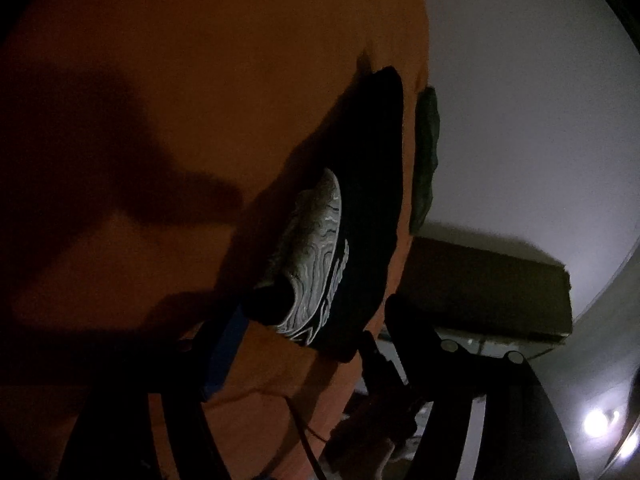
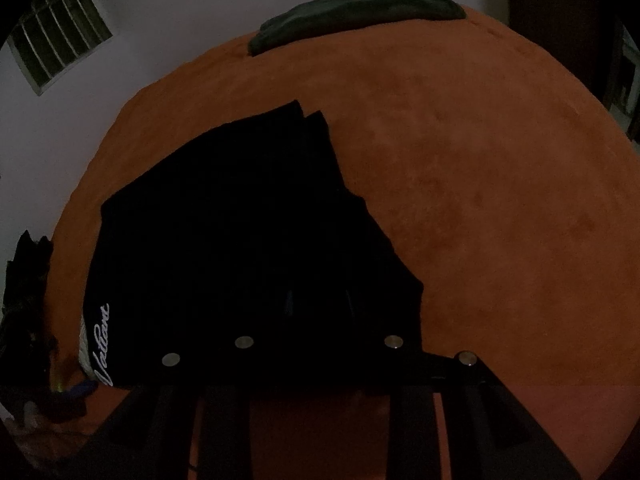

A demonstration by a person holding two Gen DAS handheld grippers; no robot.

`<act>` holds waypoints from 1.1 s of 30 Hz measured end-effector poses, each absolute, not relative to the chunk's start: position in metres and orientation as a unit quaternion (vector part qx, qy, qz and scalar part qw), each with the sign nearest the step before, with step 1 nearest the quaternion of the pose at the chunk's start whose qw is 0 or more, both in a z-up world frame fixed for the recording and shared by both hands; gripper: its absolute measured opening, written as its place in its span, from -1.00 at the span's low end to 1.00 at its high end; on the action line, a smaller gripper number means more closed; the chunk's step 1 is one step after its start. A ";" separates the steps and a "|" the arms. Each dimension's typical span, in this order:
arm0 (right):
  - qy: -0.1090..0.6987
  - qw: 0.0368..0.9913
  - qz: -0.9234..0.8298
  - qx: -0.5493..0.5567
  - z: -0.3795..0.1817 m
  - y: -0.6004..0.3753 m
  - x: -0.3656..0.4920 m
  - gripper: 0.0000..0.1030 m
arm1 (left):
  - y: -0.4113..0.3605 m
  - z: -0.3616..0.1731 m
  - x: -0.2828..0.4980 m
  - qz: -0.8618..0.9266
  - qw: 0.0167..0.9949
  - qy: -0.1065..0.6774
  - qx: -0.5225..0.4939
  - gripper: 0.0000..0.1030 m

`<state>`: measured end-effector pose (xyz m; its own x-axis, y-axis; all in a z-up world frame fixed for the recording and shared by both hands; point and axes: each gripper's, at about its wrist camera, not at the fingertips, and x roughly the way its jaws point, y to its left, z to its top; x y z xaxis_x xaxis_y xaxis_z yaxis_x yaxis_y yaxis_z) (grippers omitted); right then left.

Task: Fold clothes
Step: 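Lift the black shirt up off the blanket with the left gripper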

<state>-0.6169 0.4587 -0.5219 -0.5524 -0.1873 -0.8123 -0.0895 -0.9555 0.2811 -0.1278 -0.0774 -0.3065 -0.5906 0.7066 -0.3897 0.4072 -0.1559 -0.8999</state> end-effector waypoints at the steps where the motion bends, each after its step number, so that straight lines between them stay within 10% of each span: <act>1: -0.147 0.029 -0.869 0.471 -0.522 0.458 -0.617 -0.51 | -0.077 -0.309 -0.126 0.618 0.120 -0.642 -0.438 0.24; 15: -0.162 0.037 -0.865 0.473 -0.525 0.458 -0.608 -0.51 | -0.076 -0.323 -0.120 0.570 0.113 -0.689 -0.433 0.09; 19: -0.167 0.039 -0.864 0.474 -0.523 0.461 -0.606 -0.51 | -0.080 -0.324 -0.116 0.581 0.119 -0.685 -0.423 -0.53; 33: -0.121 0.057 -0.875 0.466 -0.513 0.441 -0.598 -0.51 | -0.094 -0.337 -0.105 0.563 0.098 -0.704 -0.422 -0.48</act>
<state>-0.5975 0.4411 -0.5134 -0.5587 -0.2117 -0.8019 -0.0132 -0.9645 0.2638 -0.1046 -0.0937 -0.3372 -0.6251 0.7042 -0.3367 0.4834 0.0106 -0.8754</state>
